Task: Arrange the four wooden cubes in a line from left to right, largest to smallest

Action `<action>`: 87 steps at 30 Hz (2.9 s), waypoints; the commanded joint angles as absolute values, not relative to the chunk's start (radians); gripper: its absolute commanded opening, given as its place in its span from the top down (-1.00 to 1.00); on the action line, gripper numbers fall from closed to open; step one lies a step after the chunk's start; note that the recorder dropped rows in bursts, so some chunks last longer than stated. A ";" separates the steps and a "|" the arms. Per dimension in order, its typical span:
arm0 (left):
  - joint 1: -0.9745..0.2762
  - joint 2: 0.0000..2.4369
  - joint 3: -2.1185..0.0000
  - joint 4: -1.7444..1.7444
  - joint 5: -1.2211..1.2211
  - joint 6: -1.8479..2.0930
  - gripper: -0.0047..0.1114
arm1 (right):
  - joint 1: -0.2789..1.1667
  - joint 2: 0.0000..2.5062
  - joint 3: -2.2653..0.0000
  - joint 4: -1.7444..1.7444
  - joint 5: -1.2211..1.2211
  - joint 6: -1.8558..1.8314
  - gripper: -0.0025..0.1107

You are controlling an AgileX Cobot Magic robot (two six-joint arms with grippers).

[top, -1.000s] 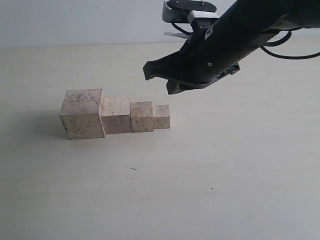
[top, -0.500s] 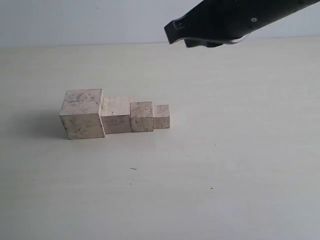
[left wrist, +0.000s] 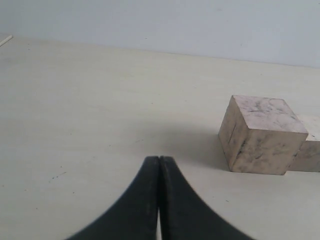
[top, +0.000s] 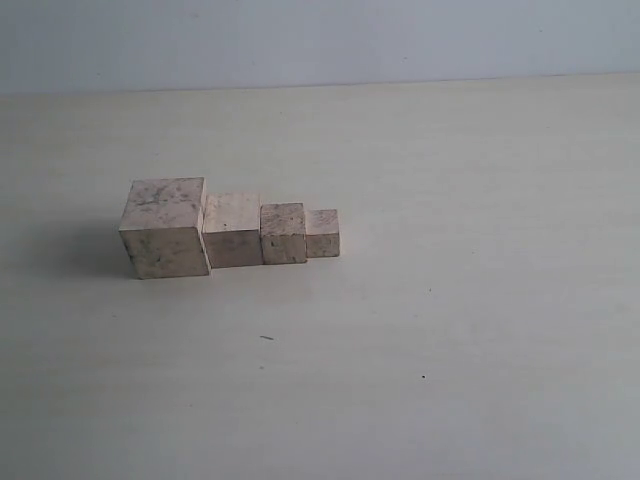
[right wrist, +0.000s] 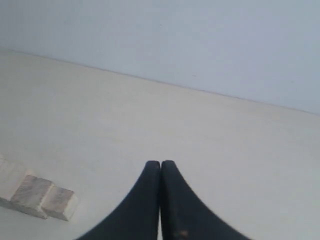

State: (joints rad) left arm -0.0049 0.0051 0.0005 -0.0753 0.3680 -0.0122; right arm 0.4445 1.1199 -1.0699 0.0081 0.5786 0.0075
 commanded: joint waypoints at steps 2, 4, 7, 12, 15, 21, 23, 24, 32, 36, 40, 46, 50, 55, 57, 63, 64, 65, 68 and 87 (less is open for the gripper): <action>-0.011 0.000 0.000 -0.081 0.357 -0.012 0.92 | 0.289 0.933 -0.882 0.000 0.530 0.010 0.96; -0.011 0.000 0.000 -0.081 0.357 -0.012 0.92 | 0.219 0.855 -0.796 0.000 0.487 0.010 0.96; -0.011 0.000 0.000 -0.081 0.357 -0.012 0.92 | 0.128 0.723 -0.646 0.000 0.412 0.010 0.96; -0.011 0.000 0.000 -0.081 0.357 -0.012 0.92 | 0.044 0.481 -0.425 0.000 0.300 0.010 0.96; -0.011 0.000 0.000 -0.081 0.357 -0.012 0.92 | 0.047 0.327 -0.317 0.000 0.275 0.011 0.96; -0.011 0.000 0.000 -0.081 0.357 -0.012 0.92 | 0.044 0.053 -0.182 0.000 0.278 0.054 0.96; -0.011 0.000 0.000 -0.081 0.357 -0.012 0.92 | 0.044 0.000 -0.156 0.000 0.311 0.054 0.96; -0.011 0.000 0.000 -0.081 0.357 -0.012 0.92 | 0.047 0.000 -0.146 0.000 0.313 0.055 0.96; -0.011 0.000 0.000 -0.081 0.357 -0.013 0.92 | 0.047 0.000 -0.003 0.027 0.270 0.082 0.96; -0.011 0.000 0.000 -0.081 0.357 -0.013 0.92 | 0.047 0.000 0.000 0.027 0.268 0.070 0.96; -0.011 0.000 0.000 -0.081 0.357 -0.013 0.92 | 0.047 0.000 0.000 0.027 0.283 0.030 0.96; -0.011 0.000 0.000 -0.081 0.357 -0.013 0.92 | 0.047 0.000 0.000 0.023 0.339 0.022 0.96; -0.011 0.000 0.000 -0.081 0.357 -0.013 0.92 | 0.047 0.000 0.000 0.023 0.339 0.022 0.96; -0.011 0.000 0.000 -0.081 0.357 -0.013 0.92 | 0.047 0.000 0.000 0.025 0.338 0.027 0.96; -0.011 0.000 0.000 -0.081 0.357 -0.013 0.92 | 0.047 0.000 0.000 0.025 0.338 0.027 0.96; -0.011 0.000 0.000 -0.081 0.357 -0.013 0.92 | 0.047 0.000 0.000 0.025 0.338 0.027 0.96; -0.011 0.000 0.000 -0.081 0.357 -0.013 0.92 | 0.047 0.000 0.000 0.025 0.338 0.027 0.96; -0.011 0.000 0.000 -0.081 0.357 -0.013 0.92 | 0.047 0.000 0.000 0.025 0.338 0.027 0.96; -0.011 0.000 0.000 -0.081 0.357 -0.013 0.92 | 0.047 0.000 0.000 0.025 0.338 0.027 0.96; -0.011 0.000 0.000 -0.081 0.357 -0.013 0.92 | 0.047 0.000 0.000 0.027 0.338 0.027 0.96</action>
State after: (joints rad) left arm -0.0049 0.0051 0.0005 -0.0753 0.3680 -0.0122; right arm 0.0511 0.0047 -0.0046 0.0267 0.3422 0.0333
